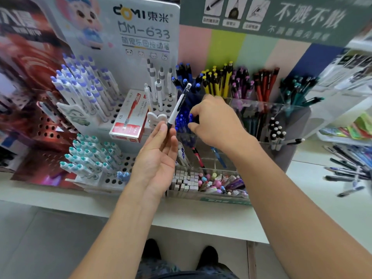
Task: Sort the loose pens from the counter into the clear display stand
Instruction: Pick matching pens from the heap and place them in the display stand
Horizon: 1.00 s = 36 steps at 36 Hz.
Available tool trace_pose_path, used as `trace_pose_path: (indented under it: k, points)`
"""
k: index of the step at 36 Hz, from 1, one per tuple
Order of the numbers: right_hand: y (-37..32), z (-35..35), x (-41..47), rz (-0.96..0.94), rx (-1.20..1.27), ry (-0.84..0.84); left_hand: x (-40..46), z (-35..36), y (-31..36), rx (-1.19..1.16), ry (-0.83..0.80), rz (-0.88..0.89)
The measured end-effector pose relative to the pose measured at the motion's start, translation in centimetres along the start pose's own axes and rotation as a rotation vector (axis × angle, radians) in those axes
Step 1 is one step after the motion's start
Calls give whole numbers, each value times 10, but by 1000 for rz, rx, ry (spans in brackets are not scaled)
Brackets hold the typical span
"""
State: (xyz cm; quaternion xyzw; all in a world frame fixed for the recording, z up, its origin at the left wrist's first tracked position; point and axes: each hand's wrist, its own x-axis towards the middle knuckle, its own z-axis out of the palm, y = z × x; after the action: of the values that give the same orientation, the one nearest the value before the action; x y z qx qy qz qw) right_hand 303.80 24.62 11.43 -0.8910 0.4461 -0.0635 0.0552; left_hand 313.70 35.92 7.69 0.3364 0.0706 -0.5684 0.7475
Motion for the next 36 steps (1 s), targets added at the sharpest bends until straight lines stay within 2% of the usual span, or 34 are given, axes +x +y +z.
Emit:
trace_pose_path:
  k: [3,5,9,10,11,13,16,18,19,21,24,28,32,36]
  points:
    - [3,-2,-7,-33,-48,-1,0,4,-8,32,-12,-14]
    - [10,-5,-19,-42,99,60,1,7,-15,60,-46,-18]
    - [21,-13,-60,52,985,187,-1,16,-31,198,-177,-9]
    - [25,-12,-70,93,1127,227,-2,19,-37,251,-213,-1]
    - [30,-11,-78,129,1168,286,-3,23,-43,327,-248,12]
    - [49,-10,-92,179,1106,448,-3,31,-59,583,-305,87]
    - [99,-25,-111,290,1032,785,0,40,-82,1007,-372,282]
    - [135,-40,-120,342,836,941,0,48,-97,1157,-446,360]
    - [150,-46,-122,335,739,964,1,53,-105,1216,-467,381]
    - [171,-51,-121,315,574,899,4,64,-121,1350,-468,429]
    - [185,-48,-117,222,392,659,14,81,-144,1536,-431,487]
    - [195,-37,-111,169,361,461,28,96,-171,1742,-426,486]
    - [206,-20,-101,210,281,255,33,106,-195,1727,-332,562]
    - [212,-16,-106,206,344,216,36,114,-207,1695,-214,636]
